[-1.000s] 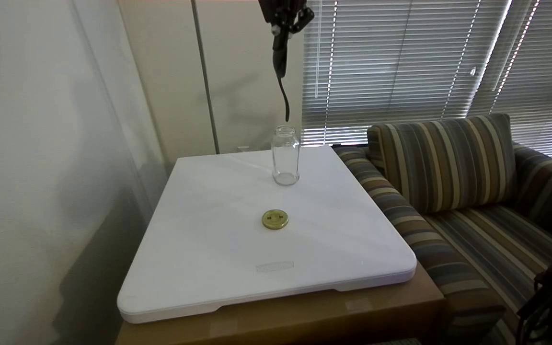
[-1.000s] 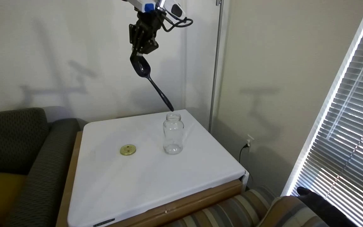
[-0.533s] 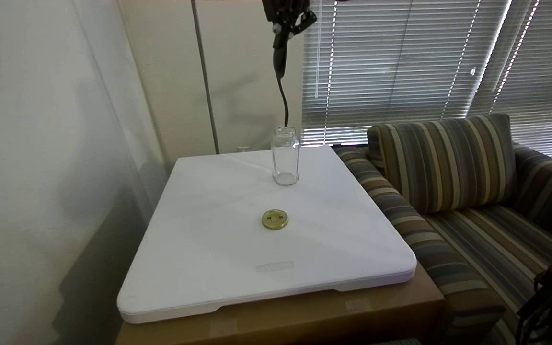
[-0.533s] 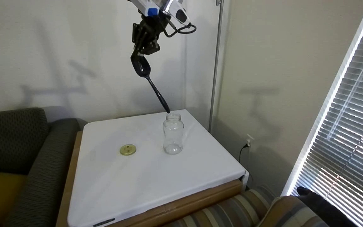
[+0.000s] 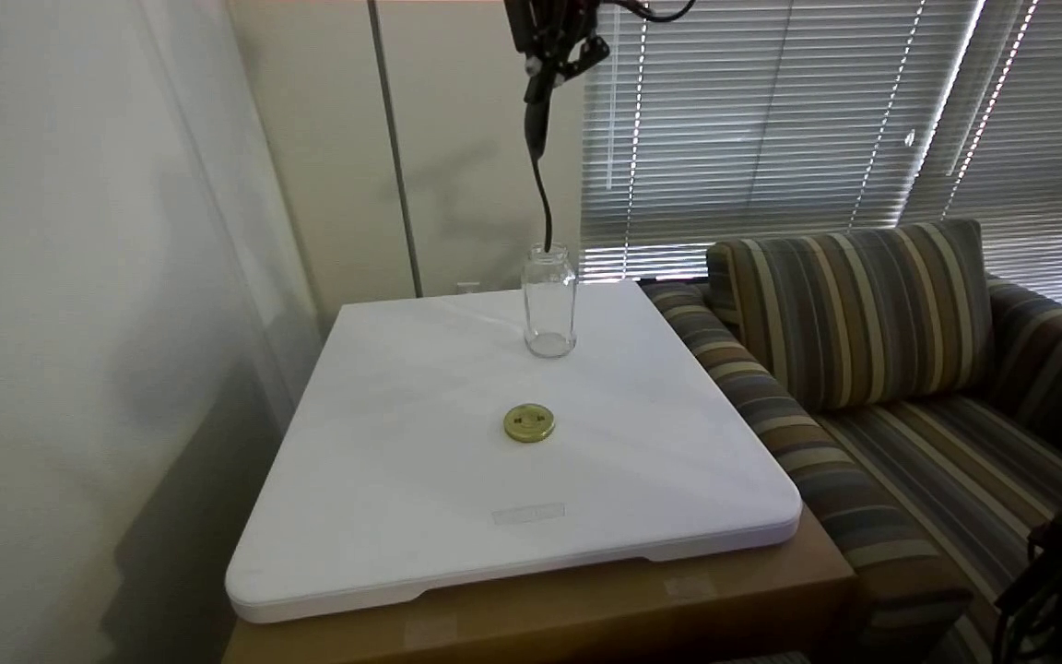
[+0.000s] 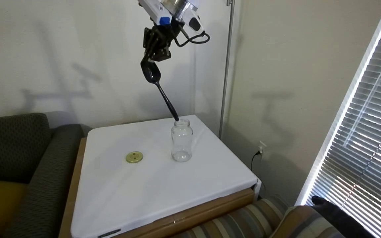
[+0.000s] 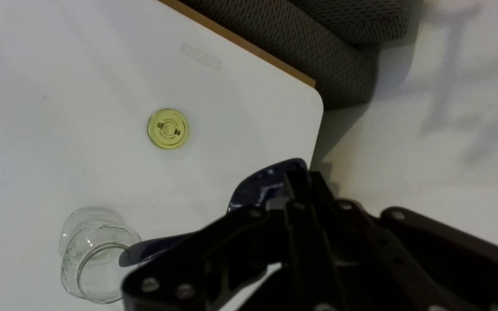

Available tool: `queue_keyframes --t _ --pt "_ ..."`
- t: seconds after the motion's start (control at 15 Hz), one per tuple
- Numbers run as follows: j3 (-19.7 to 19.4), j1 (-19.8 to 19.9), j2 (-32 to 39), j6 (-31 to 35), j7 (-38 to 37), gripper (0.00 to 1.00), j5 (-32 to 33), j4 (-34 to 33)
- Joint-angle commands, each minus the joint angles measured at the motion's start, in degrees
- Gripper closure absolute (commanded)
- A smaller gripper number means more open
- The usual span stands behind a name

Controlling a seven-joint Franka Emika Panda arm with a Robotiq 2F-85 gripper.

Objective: Pick the big spoon and put it in the glass jar

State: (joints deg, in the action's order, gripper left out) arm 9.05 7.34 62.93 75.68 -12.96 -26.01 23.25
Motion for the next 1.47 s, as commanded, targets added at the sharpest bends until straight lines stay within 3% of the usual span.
queue_keyframes --t 0.0,0.4,0.47,0.53,0.93,1.0,1.07,1.2,1.27,1.33,1.4 --pt "0.7 0.9 0.3 1.9 -0.4 0.98 -1.2 0.5" --pt "1.0 1.7 1.4 2.6 -0.8 0.98 -1.6 1.2" --pt "2.3 1.8 4.1 1.1 -1.8 0.98 -0.5 -3.1" --pt "1.2 2.0 2.0 2.7 -1.1 0.98 -1.7 1.1" --pt "1.7 2.9 4.2 3.1 -1.4 0.98 -1.9 1.6" --pt "2.9 2.9 7.3 1.6 -2.4 0.98 -1.0 -2.8" --pt "1.9 3.1 5.2 3.2 -1.7 0.98 -2.0 1.6" --pt "2.2 3.5 6.2 3.2 -1.9 0.98 -2.1 1.8" --pt "3.7 3.7 9.3 1.1 -2.5 0.98 -1.6 -2.7" --pt "2.9 3.9 7.3 2.9 -1.8 0.98 -2.4 1.8" --pt "3.3 4.1 7.9 2.8 -1.9 0.98 -2.4 1.8"
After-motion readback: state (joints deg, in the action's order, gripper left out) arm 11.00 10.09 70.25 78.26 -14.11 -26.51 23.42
